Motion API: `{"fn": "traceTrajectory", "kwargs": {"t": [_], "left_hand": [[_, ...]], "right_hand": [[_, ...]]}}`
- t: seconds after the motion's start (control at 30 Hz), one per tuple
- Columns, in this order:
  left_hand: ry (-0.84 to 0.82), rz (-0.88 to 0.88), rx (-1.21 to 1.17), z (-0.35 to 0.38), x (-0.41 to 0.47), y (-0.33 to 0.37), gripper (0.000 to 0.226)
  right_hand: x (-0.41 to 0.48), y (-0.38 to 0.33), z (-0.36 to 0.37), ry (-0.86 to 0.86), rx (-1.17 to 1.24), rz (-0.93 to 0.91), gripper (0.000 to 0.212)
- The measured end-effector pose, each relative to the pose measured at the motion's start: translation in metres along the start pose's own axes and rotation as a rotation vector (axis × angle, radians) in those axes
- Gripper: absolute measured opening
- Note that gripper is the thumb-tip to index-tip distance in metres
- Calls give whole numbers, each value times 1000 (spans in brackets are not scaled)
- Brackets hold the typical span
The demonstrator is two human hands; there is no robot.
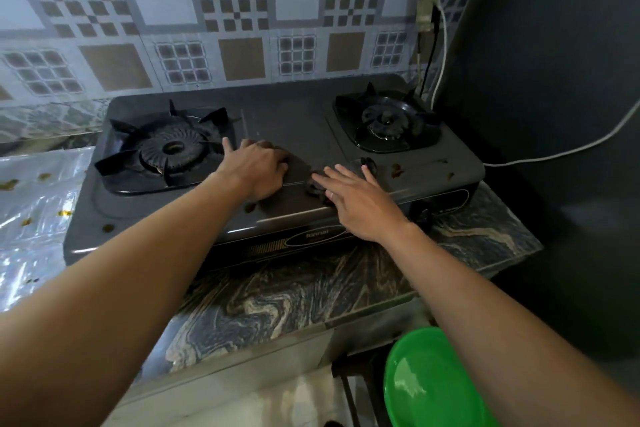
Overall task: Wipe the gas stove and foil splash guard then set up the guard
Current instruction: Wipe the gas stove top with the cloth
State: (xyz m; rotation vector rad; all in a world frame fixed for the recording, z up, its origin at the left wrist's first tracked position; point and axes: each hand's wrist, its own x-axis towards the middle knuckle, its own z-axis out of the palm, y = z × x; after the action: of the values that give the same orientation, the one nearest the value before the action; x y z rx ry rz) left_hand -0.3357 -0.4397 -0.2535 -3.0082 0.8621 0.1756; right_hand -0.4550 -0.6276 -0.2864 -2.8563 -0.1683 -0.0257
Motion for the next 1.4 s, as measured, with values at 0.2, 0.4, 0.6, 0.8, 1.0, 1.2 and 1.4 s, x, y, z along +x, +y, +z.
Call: {"fn": "traceTrajectory", "kwargs": {"t": [0.2, 0.4, 0.6, 0.8, 1.0, 1.2, 1.4], "left_hand": [[43, 31, 35, 3, 3, 40, 49], [50, 31, -17, 7, 5, 68, 47], [32, 29, -13, 6, 4, 68, 51], [29, -1, 12, 6, 5, 79, 63], [55, -6, 28, 9, 4, 79, 66], [40, -6, -4, 11, 7, 78, 71], [40, -9, -14, 12, 7, 77, 73]], "right_hand": [[-3, 35, -9, 14, 59, 47, 46], [-6, 76, -16, 78, 56, 91, 45], [-10, 106, -27, 88, 21, 165, 45], [-14, 131, -39, 109, -5, 239, 45], [-19, 158, -46, 142, -25, 295, 45], [-16, 186, -54, 145, -14, 381, 42], [-7, 194, -66, 154, -15, 470, 33]]}}
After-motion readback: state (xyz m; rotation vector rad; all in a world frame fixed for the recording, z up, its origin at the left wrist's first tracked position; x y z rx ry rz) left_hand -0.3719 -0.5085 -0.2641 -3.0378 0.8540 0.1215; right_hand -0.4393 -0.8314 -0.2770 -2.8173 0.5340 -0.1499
